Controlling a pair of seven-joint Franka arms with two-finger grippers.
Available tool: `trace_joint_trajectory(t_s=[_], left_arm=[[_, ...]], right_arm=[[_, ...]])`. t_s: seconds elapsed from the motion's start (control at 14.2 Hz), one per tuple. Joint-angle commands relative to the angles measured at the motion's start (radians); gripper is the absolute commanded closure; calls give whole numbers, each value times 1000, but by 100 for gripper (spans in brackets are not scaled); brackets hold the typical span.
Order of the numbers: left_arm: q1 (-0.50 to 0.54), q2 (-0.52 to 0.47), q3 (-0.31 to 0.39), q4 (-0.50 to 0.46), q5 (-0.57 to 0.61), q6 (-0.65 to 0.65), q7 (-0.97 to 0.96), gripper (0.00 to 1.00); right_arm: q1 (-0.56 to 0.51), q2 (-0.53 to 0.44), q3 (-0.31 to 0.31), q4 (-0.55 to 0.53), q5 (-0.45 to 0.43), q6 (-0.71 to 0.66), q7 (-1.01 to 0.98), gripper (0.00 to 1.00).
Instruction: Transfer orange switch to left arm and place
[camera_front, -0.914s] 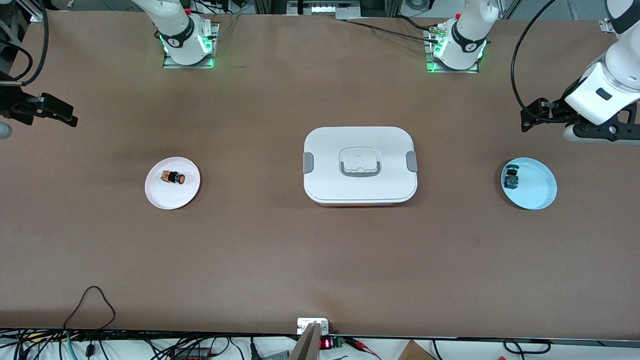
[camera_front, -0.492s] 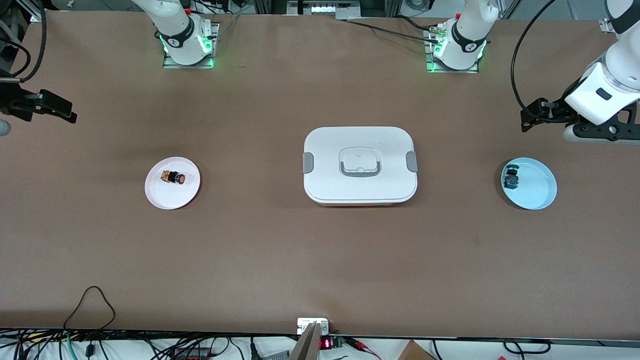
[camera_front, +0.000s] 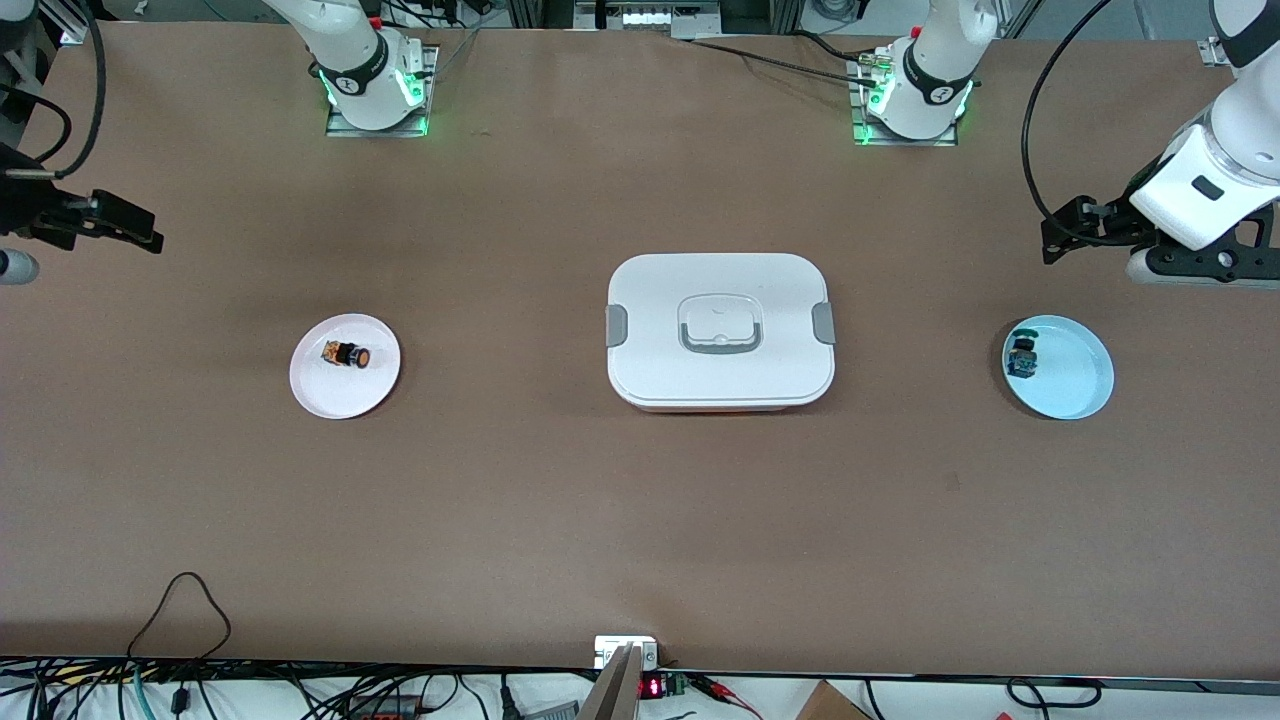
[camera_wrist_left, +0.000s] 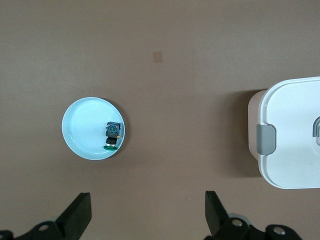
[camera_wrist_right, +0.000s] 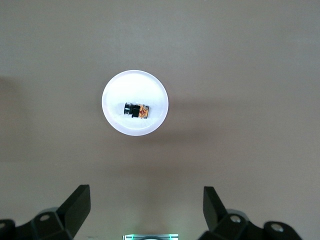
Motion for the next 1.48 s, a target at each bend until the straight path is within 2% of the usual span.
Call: trace_joint_trajectory(t_s=[0.0,0.42,0.84,1.2,1.41], left_arm=[[-4,2,3,22,-3,-22,20,0],[-4,2,3,22,-2,-22,20,0],[-4,3,3,22,-2,-22,20,0],[-4,3,3,22,-2,-22,20,0],[-4,3,3,22,-2,-20,20,0]], right_arm=[[2,9,3,10,8,-4,-14,0],[19,78,5,2,8,70,-3,0],[42,123,3,-3,9,71,-2,0],[54,125,5,-125,11,200,-2,0],[54,115,5,-265,12,358,0,0]])
